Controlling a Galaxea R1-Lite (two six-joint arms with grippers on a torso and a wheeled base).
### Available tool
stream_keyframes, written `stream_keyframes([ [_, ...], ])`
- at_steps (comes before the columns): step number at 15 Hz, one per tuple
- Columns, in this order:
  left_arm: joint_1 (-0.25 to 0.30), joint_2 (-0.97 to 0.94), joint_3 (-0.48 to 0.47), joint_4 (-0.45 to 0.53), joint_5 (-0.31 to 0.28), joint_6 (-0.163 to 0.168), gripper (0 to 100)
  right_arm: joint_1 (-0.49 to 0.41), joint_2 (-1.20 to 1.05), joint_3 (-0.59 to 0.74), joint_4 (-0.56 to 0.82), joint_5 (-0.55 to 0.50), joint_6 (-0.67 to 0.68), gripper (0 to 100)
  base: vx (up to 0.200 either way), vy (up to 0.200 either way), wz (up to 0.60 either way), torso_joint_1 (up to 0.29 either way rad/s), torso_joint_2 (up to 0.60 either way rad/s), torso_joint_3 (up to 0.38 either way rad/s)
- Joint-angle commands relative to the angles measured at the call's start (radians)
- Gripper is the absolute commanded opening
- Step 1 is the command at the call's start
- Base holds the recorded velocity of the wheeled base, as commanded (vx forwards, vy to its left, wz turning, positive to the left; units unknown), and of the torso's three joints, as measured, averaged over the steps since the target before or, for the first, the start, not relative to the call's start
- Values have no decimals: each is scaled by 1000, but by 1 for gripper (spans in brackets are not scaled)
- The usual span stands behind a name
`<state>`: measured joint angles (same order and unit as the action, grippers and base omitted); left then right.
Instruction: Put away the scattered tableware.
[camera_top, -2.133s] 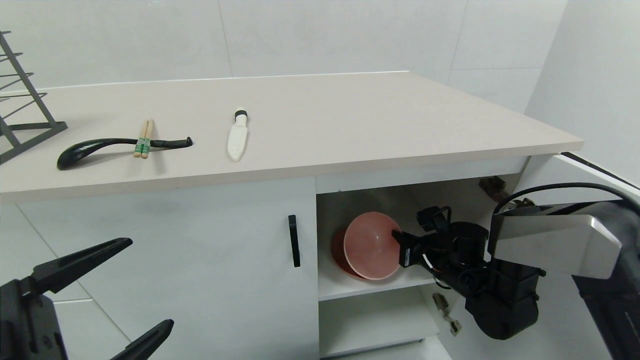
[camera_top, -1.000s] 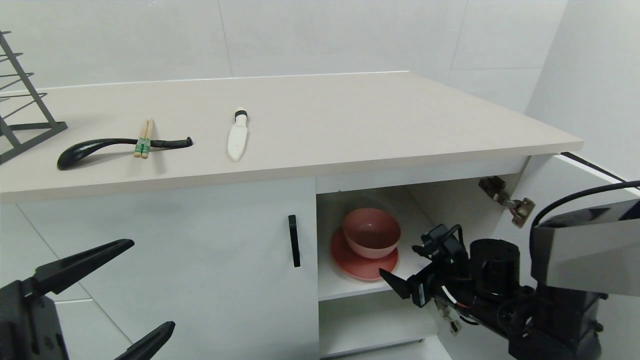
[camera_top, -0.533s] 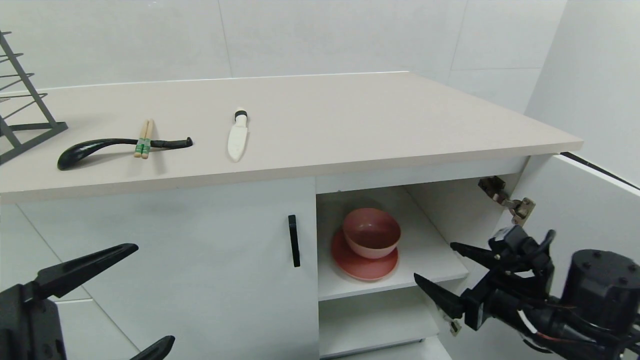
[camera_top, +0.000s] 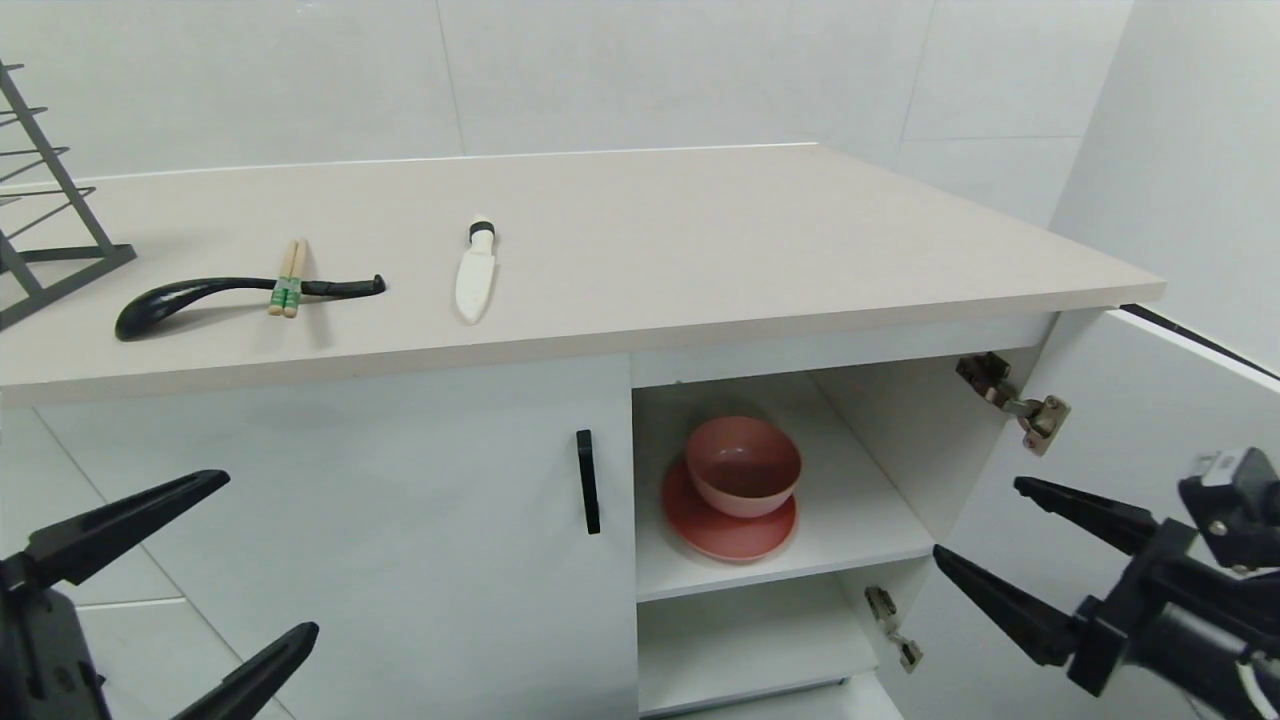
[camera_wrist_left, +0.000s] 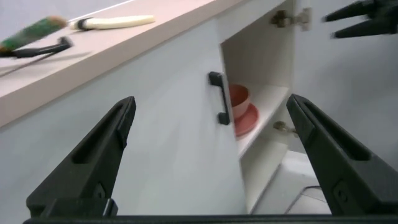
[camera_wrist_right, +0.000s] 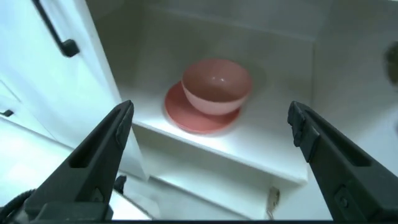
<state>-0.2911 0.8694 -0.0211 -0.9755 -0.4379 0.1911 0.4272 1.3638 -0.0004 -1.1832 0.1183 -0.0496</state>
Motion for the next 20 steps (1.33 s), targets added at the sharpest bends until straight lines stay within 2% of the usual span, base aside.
stream_keyframes([
  [1,56,-52,21,12,5,-2,100,-94,-308,0,200,0,2,100,0,0,0,0,0,0],
  [2,67,-69,21,32,5,-5,100,-116,-335,0,215,0,0,100,0,0,0,0,0,0],
  [3,105,-151,21,112,5,-32,100,-168,-404,0,252,0,0,100,0,0,0,0,0,0],
  [4,116,-182,21,149,5,-42,100,-179,-427,0,267,0,2,100,0,0,0,0,0,0],
  [6,167,-388,18,377,5,-81,100,-209,-577,0,384,0,-3,100,0,0,0,0,0,0],
  [9,191,-616,-25,638,4,-153,100,-246,-756,0,534,1,-6,100,0,0,0,0,0,0],
  [10,205,-642,-19,656,2,-174,100,-246,-818,0,588,3,-6,100,0,0,0,0,0,0],
  [11,213,-652,-13,661,2,-179,100,-246,-848,0,616,4,-6,100,0,0,0,0,0,0],
  [12,236,-693,21,673,4,-177,100,-246,-960,0,712,7,-6,100,0,0,0,0,0,0],
  [16,311,-825,21,793,19,-177,100,-257,-1256,0,985,7,-26,100,0,0,0,0,0,0],
  [18,308,-834,21,808,48,-180,100,-258,-1263,0,1010,1,-47,100,0,0,0,0,0,0],
  [20,305,-840,21,833,51,-179,100,-258,-1263,0,1022,6,-56,100,0,0,0,0,0,0],
])
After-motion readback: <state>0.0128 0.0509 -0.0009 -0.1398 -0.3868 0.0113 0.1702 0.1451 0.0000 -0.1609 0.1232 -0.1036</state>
